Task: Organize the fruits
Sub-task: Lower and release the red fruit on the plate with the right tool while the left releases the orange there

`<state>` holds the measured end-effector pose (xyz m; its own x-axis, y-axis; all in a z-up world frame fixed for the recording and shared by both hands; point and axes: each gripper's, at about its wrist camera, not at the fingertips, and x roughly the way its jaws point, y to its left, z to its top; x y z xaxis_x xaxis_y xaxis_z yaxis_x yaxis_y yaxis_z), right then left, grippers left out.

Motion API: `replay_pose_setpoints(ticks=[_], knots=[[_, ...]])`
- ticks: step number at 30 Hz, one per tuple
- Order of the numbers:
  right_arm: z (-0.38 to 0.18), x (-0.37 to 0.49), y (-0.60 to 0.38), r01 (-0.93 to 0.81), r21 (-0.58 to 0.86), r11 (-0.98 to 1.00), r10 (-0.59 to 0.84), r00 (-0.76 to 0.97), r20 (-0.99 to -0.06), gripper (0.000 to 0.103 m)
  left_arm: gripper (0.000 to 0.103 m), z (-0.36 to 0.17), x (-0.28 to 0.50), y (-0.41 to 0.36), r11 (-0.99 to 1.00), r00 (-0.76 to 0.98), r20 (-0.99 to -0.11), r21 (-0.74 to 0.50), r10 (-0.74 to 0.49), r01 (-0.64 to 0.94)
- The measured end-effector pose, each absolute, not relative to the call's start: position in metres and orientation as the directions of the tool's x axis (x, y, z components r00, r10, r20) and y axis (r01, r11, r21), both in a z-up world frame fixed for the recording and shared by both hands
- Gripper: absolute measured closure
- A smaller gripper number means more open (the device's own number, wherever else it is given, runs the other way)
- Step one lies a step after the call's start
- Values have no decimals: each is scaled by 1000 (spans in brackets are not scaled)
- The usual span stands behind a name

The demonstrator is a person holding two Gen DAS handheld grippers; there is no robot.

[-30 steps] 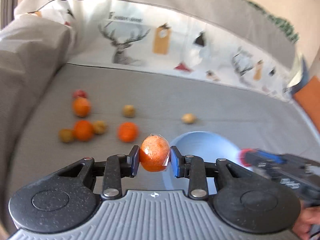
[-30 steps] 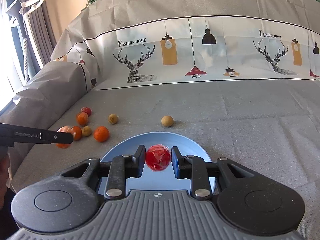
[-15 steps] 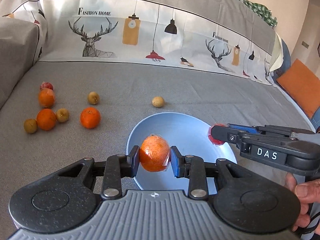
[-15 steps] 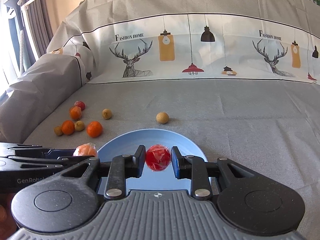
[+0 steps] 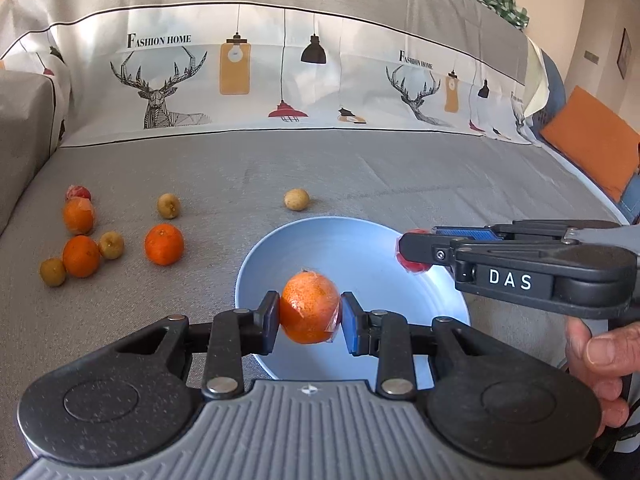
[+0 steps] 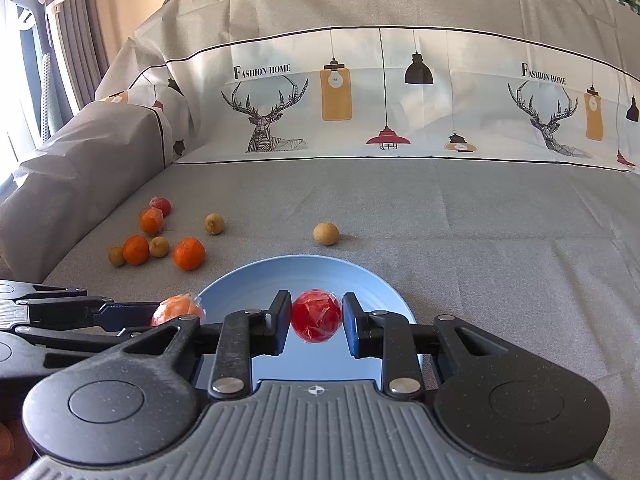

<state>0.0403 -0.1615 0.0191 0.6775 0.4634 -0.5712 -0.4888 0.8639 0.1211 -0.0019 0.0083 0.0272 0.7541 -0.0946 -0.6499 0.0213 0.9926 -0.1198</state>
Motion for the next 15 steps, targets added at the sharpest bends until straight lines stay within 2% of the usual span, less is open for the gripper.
replay_pose_setpoints(ticks=[15], knots=[[18,40,-162,-491,115,864,461,679,-571,74,67,26,-3,2,994,755,-649,-102,-98,42]])
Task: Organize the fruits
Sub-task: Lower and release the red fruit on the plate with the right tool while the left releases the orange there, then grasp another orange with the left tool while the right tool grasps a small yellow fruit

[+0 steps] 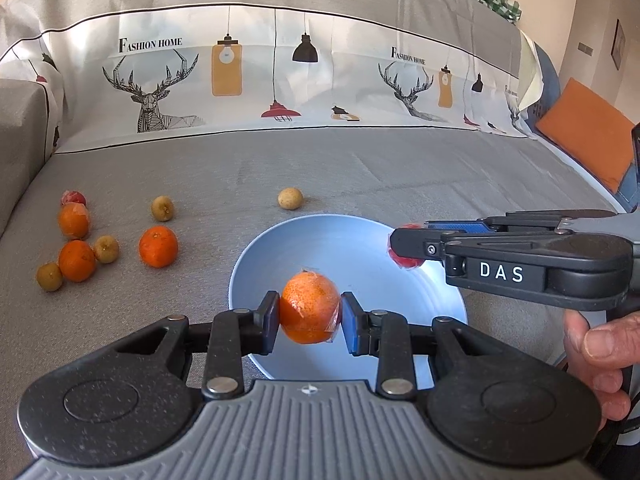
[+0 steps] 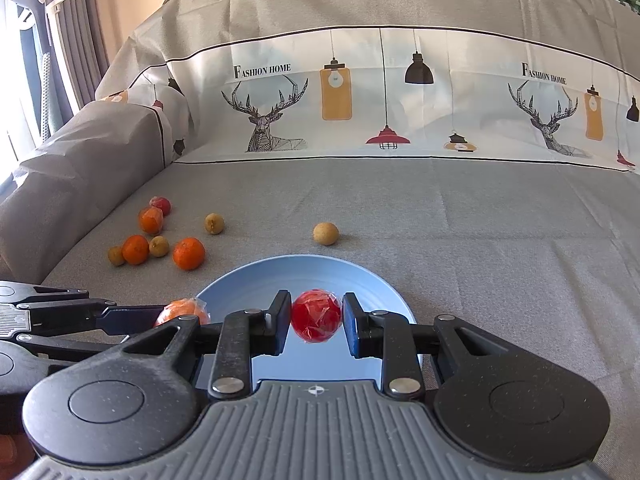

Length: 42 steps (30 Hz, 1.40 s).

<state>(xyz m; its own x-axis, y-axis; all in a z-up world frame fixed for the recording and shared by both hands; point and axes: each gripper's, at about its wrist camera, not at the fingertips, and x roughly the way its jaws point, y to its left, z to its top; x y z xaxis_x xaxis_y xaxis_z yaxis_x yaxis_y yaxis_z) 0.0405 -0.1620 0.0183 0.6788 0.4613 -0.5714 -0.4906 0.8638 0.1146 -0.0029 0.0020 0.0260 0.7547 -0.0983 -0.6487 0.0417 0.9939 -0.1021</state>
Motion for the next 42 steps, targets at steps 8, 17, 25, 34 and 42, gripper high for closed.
replay_pose_setpoints(ticks=[8,17,25,34,42], knots=[[17,40,-162,-494,102,863,456,678,-577,74,67,26,-3,1,994,755,-648,-102,-98,42],[17,41,-162,-499,94,861,455,676,-579,74,67,26,-3,1,994,755,-648,-102,-97,40],[17,40,-162,-500,91,861,454,676,-580,74,67,26,-3,0,994,756,-648,-101,-96,39],[16,40,-162,-499,86,862,450,678,-581,73,67,26,-2,-1,992,751,-650,-117,-112,47],[16,41,-165,-486,85,870,440,685,-580,55,60,29,-1,-1,991,758,-642,-124,-111,40]])
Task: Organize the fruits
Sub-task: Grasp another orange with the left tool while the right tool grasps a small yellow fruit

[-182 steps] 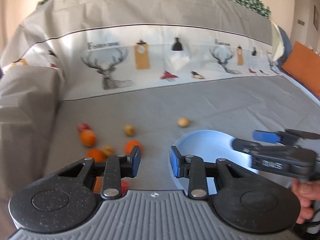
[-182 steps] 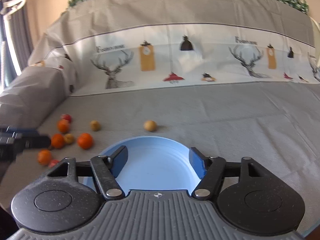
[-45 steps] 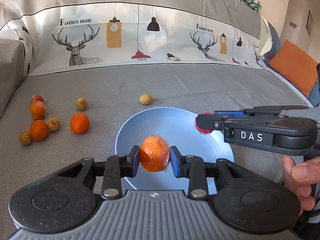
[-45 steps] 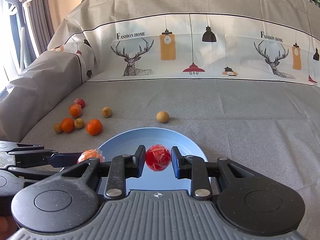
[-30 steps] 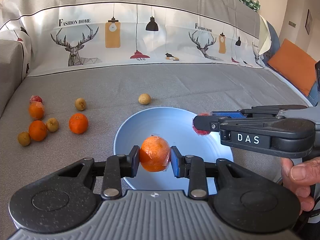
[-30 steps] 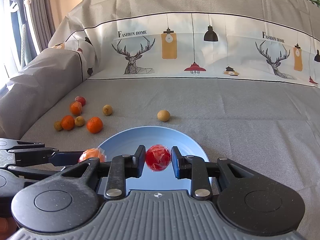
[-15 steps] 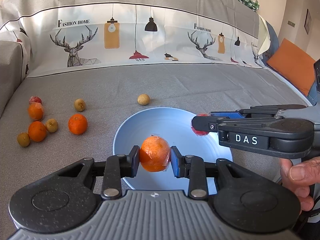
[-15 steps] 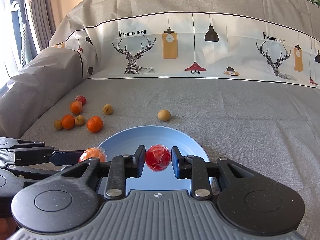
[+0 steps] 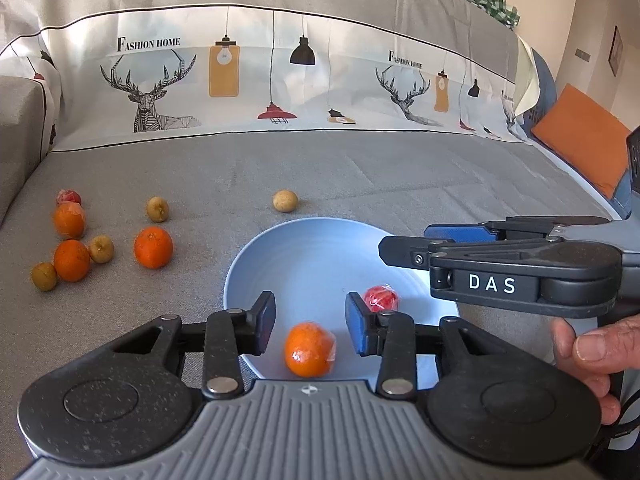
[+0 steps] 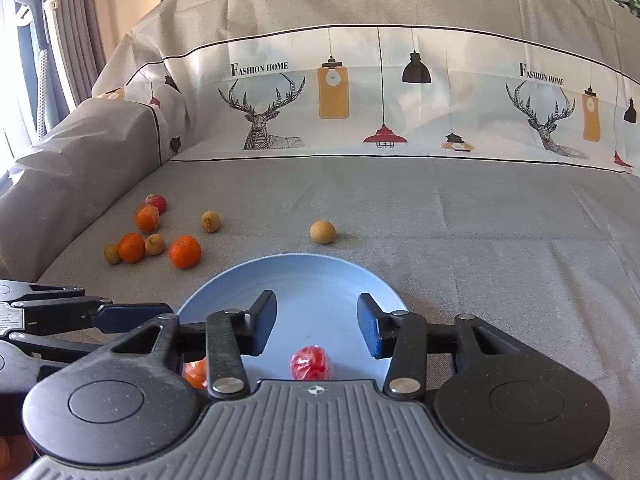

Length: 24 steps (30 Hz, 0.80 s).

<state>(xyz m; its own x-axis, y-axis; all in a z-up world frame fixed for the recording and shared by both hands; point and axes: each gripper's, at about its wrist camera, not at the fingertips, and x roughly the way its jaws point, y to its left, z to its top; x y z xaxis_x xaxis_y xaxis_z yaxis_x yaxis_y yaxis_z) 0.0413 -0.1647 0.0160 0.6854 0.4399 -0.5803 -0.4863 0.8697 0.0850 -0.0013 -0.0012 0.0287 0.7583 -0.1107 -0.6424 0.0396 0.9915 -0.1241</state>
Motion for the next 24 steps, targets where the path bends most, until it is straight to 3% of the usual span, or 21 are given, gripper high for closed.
replay_pose_setpoints(ticks=[13,18,22,24], knots=[[17,42,-166,-467,58,882,412,706,-576,54,61,31,-9,0,998,813,-580,-62,-54,23],[18,43,-168,-461,59,885,410,714,-568,54,83,38,-13,3,996,824,-561,-76,-87,53],[20,42,-171,-451,75,889,414,725,-551,55,85,49,-17,10,992,832,-544,-110,-109,58],[22,43,-173,-450,89,888,422,726,-542,61,85,55,-15,17,992,832,-546,-114,-102,46]])
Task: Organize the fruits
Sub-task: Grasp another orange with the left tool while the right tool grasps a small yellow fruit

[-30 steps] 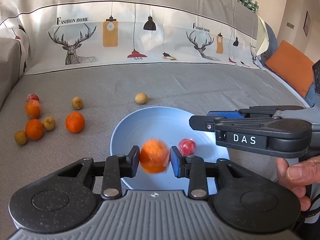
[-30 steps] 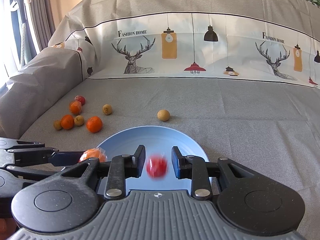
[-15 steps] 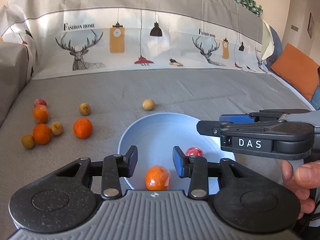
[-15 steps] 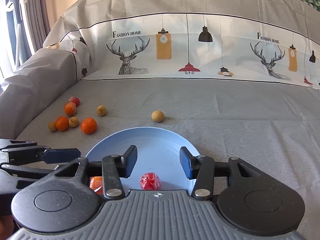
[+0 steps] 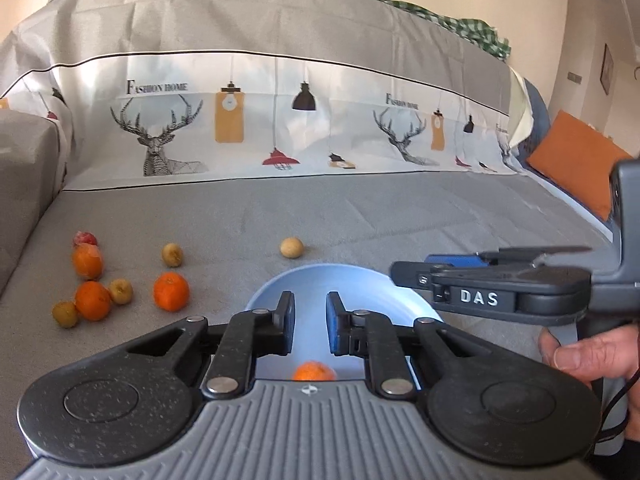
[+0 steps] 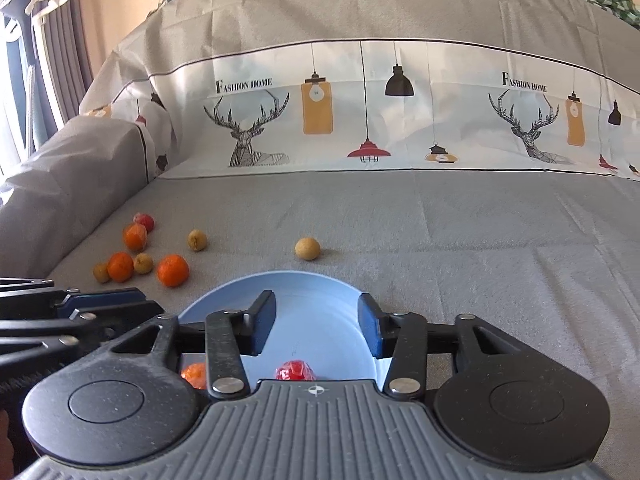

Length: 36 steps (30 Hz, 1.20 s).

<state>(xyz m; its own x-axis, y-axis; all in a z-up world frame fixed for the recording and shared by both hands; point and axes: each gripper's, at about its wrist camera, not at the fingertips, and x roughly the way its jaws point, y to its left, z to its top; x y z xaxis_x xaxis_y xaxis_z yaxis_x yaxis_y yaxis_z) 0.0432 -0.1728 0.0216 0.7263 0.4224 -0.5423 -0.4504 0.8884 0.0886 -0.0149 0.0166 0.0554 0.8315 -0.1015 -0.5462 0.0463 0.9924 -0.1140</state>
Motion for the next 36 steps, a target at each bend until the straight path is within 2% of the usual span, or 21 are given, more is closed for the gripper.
replay_pose_setpoints(ticks=[2,9,10,12,13,19,24,29,36], knots=[[23,46,-173,-452,103,886,432,725,-537,68,85,64,-9,25,995,832,-549,-96,-81,33],[27,53,-165,-466,146,873,469,717,-515,71,85,70,19,68,999,846,-533,6,37,-40],[28,54,-163,-469,149,870,474,716,-513,71,85,59,20,75,998,839,-540,22,63,-61],[28,56,-159,-476,154,866,482,711,-512,71,85,44,34,91,988,774,-622,-5,120,-157],[28,58,-157,-479,155,864,485,708,-513,71,85,44,35,96,982,780,-611,-20,136,-187],[27,72,-147,-486,158,860,492,703,-513,71,85,38,48,99,981,781,-616,-71,101,-183],[23,93,-137,-479,168,862,491,702,-516,71,85,22,59,110,967,747,-651,-77,136,-243],[19,116,-129,-478,183,859,496,689,-528,71,85,16,67,117,958,744,-647,-74,165,-276],[7,154,-112,-455,201,868,479,656,-583,70,81,8,80,110,972,751,-650,-83,113,-219]])
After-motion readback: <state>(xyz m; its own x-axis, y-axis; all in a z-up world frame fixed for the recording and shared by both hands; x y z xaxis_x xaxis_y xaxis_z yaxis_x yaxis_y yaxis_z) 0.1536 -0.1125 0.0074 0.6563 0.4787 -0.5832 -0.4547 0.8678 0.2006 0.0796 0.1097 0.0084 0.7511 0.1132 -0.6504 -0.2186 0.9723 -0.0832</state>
